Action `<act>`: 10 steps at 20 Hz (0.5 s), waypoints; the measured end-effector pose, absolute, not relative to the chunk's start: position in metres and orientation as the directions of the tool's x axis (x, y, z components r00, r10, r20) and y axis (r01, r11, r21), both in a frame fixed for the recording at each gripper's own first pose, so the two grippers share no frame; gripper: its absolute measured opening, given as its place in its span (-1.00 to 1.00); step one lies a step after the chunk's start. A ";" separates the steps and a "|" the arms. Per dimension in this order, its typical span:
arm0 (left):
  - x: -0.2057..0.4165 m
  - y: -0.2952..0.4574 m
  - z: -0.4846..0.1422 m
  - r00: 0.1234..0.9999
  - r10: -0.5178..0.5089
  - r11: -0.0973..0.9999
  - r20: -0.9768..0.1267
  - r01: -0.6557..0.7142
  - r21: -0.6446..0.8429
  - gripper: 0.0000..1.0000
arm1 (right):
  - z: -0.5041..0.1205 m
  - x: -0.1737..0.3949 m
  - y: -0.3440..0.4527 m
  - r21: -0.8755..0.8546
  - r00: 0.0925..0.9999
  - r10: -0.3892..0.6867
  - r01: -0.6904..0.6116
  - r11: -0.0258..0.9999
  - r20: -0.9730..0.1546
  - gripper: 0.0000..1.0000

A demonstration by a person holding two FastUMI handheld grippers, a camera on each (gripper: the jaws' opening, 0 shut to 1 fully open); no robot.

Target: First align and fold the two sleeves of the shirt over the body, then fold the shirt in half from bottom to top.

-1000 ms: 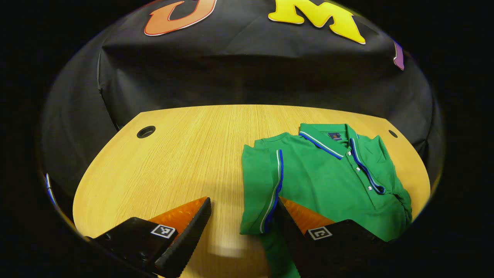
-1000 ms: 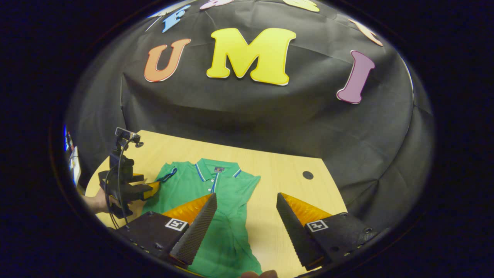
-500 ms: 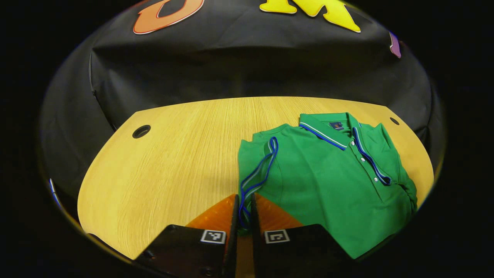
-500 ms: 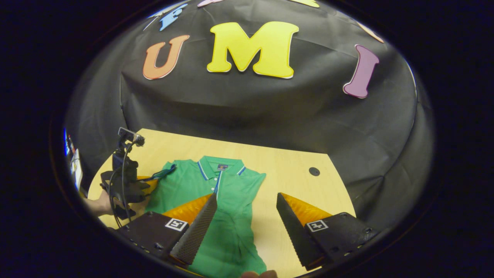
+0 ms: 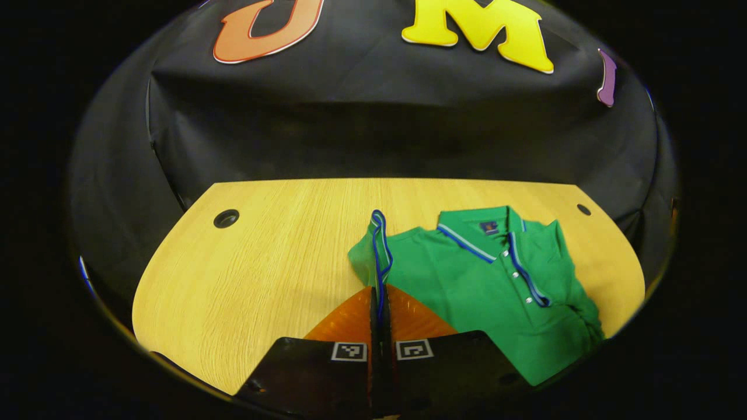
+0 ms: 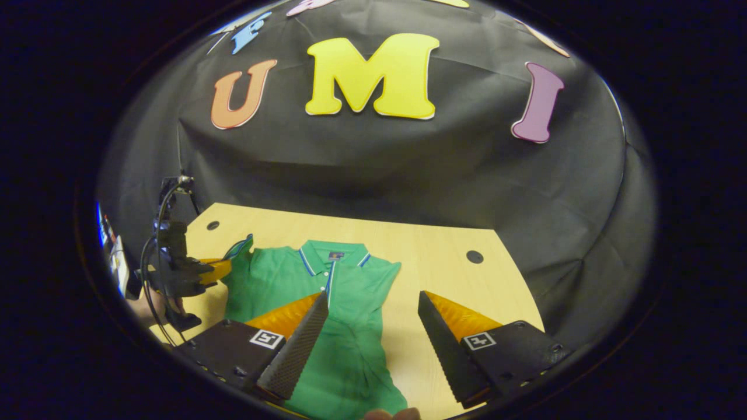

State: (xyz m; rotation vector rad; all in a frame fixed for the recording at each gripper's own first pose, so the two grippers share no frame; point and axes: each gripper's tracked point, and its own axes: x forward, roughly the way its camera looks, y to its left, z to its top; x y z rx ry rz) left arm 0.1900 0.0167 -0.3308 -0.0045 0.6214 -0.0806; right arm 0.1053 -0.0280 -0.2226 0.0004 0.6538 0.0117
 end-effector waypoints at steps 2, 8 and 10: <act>0.193 -0.002 -0.317 0.816 -0.091 0.995 -0.570 0.093 -0.026 -0.89 | -0.217 0.100 -0.034 0.010 0.801 0.004 0.003 1.000 -0.599 0.92; 0.193 -0.078 -0.305 0.811 -0.152 0.987 -0.565 0.155 -0.043 -0.89 | -0.185 0.078 -0.056 -0.011 0.852 -0.016 0.012 1.000 -0.523 0.92; 0.192 -0.099 -0.312 0.799 -0.160 0.986 -0.580 0.155 -0.059 -0.87 | -0.179 0.071 -0.066 -0.023 0.861 -0.026 0.016 1.000 -0.508 0.92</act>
